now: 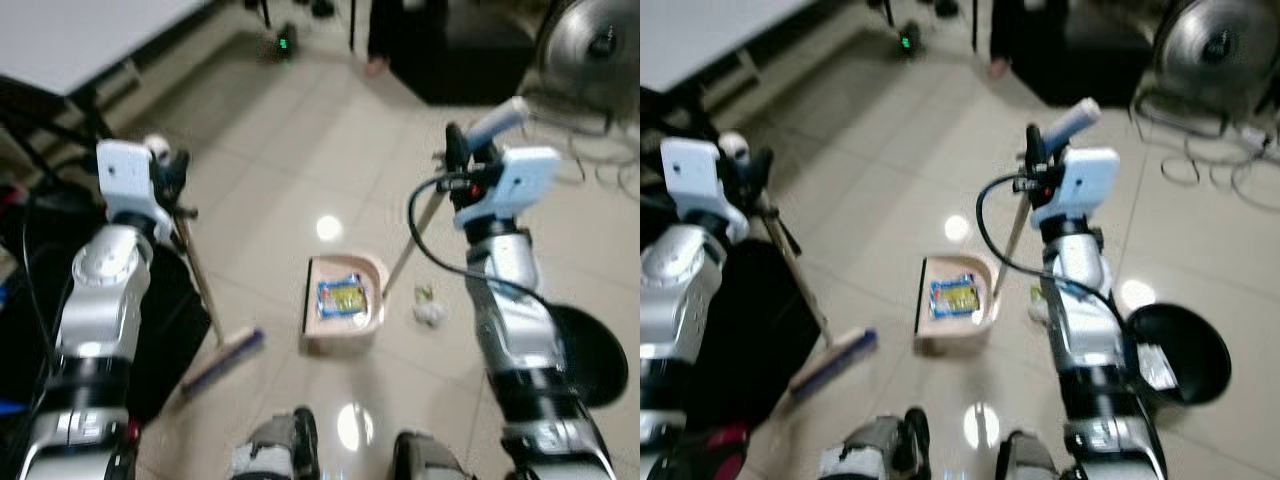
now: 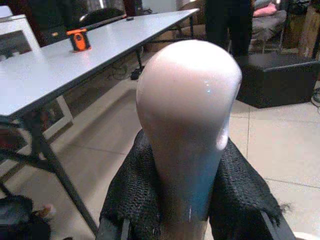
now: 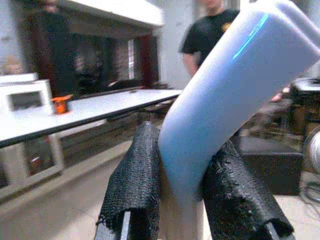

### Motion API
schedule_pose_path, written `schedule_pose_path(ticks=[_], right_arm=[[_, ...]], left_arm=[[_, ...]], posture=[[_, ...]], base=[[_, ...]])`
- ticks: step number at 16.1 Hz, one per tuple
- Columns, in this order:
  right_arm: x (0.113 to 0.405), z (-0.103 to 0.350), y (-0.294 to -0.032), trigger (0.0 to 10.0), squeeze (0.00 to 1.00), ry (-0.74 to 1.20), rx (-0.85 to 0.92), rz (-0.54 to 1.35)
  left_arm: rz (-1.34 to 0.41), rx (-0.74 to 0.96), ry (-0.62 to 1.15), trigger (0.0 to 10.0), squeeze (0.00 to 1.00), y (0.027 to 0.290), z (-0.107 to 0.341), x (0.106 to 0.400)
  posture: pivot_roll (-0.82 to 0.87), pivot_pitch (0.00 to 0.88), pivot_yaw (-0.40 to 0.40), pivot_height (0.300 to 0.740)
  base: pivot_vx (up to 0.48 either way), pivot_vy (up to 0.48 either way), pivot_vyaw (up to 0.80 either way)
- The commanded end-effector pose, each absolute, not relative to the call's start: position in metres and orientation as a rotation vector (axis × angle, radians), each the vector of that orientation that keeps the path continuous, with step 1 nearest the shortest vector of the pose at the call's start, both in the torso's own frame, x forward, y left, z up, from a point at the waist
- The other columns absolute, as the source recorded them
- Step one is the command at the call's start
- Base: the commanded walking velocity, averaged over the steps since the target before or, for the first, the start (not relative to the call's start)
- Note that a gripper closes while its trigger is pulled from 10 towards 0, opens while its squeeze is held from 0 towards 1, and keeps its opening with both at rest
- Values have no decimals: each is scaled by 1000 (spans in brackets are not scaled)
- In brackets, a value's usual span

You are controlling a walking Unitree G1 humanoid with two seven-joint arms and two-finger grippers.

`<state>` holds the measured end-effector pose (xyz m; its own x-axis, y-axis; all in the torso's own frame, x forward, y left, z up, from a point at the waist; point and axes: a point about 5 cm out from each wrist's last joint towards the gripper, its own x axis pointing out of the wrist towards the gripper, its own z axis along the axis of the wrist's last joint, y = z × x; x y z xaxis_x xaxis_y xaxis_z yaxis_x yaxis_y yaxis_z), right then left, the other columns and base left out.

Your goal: Sweep floor

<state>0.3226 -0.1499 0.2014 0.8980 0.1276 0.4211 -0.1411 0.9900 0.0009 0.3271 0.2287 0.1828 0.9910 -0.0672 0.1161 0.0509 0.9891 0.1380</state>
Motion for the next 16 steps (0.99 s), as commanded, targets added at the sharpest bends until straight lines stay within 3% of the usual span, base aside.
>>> schedule_pose_path(ticks=[1, 7, 16], right_arm=[[317, 214, -150, 10000, 0, -448, 39, 167], [295, 250, -169, 10000, 0, -441, 62, 156], [273, 273, -173, 10000, 0, -380, 138, 95]], left_arm=[[-102, 163, -136, 10000, 0, 219, 187, 322], [-177, 136, -154, 10000, 0, 187, 176, 302], [-302, 166, -132, 10000, 0, 155, 175, 295]], posture=[[-15, 52, 90, 740], [-38, 34, 99, 740], [-62, 46, 130, 740]], base=[[0, 0, 0], [0, 0, 0], [0, -469, 0]])
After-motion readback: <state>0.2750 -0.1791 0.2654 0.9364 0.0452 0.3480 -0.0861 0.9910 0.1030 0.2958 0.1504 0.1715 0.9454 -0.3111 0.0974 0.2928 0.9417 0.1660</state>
